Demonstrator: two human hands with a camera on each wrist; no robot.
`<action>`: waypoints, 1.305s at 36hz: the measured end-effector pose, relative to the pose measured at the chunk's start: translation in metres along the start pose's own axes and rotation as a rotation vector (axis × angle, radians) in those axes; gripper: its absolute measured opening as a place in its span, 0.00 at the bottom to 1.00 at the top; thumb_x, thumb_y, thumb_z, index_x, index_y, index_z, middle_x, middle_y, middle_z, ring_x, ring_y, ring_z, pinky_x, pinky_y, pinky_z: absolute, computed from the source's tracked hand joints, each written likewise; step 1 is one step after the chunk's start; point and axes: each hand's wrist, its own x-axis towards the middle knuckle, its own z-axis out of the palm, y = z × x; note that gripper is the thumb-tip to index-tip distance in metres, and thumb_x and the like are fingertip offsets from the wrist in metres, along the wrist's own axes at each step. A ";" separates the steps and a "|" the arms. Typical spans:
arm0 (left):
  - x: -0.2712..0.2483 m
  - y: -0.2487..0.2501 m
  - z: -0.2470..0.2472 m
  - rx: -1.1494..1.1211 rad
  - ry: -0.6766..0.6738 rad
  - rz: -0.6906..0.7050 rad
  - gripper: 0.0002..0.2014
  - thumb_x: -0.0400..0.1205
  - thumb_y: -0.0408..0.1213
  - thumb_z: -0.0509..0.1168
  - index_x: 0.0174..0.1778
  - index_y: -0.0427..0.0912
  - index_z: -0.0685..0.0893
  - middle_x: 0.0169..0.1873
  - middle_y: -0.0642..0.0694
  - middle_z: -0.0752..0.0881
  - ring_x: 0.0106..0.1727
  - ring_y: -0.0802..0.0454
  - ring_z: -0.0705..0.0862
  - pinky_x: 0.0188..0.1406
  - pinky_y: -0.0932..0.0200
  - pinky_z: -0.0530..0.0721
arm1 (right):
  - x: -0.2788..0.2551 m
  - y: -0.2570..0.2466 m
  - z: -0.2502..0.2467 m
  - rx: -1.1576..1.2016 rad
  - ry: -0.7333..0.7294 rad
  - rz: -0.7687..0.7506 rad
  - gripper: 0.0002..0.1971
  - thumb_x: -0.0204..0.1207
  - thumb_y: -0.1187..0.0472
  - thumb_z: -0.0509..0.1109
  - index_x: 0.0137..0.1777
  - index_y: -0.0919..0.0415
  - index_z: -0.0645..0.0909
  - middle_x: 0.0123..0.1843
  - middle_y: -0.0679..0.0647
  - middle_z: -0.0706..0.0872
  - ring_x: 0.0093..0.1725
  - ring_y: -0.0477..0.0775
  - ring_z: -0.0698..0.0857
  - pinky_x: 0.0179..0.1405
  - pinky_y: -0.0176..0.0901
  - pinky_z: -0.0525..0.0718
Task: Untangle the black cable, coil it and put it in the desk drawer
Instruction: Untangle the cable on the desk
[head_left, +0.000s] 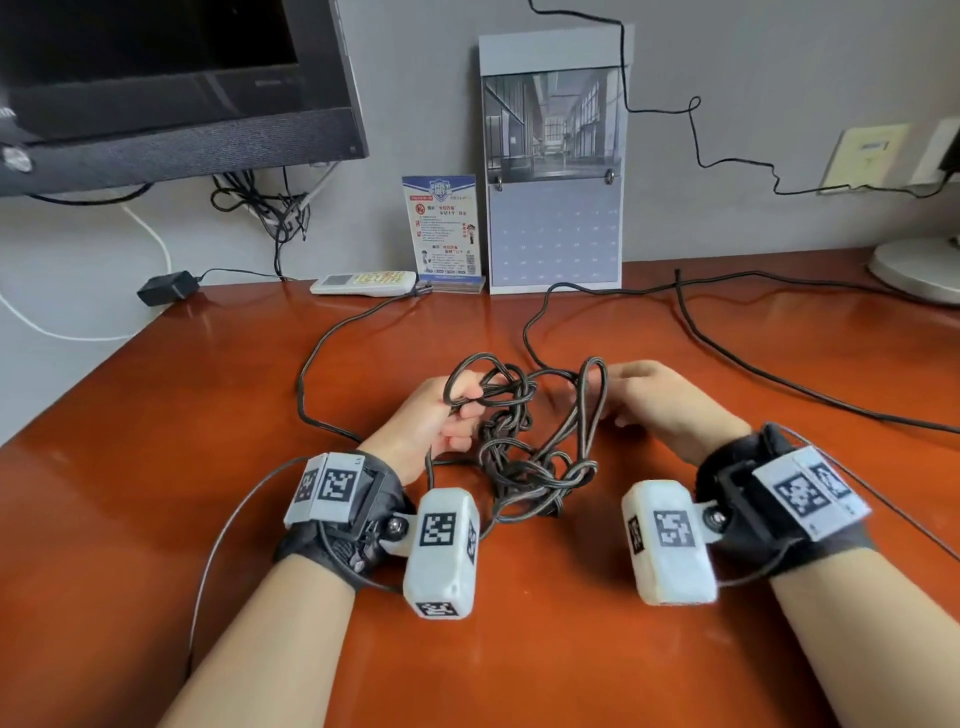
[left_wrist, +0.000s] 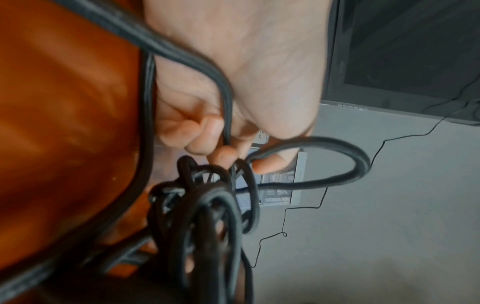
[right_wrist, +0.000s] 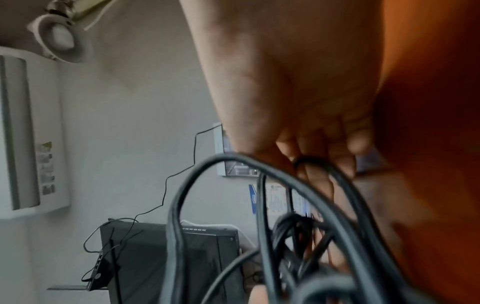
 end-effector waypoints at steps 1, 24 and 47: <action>0.000 -0.001 0.001 0.019 -0.004 0.007 0.15 0.75 0.33 0.56 0.27 0.45 0.85 0.21 0.52 0.67 0.13 0.61 0.61 0.12 0.68 0.61 | 0.000 -0.001 0.004 0.052 -0.038 -0.007 0.10 0.81 0.65 0.62 0.48 0.63 0.86 0.38 0.55 0.88 0.35 0.48 0.78 0.32 0.36 0.71; -0.003 -0.004 0.012 0.426 -0.040 0.197 0.04 0.66 0.31 0.58 0.32 0.45 0.74 0.29 0.47 0.73 0.30 0.53 0.70 0.34 0.56 0.68 | 0.012 0.016 -0.004 0.204 0.494 0.084 0.15 0.79 0.63 0.64 0.30 0.64 0.81 0.23 0.56 0.85 0.25 0.54 0.84 0.34 0.47 0.89; -0.012 0.001 0.019 0.601 -0.090 0.235 0.06 0.75 0.38 0.60 0.41 0.40 0.79 0.21 0.52 0.80 0.23 0.56 0.78 0.28 0.63 0.75 | -0.004 0.004 -0.005 -0.293 0.255 -0.143 0.19 0.78 0.63 0.65 0.23 0.59 0.74 0.18 0.52 0.77 0.16 0.49 0.73 0.19 0.32 0.73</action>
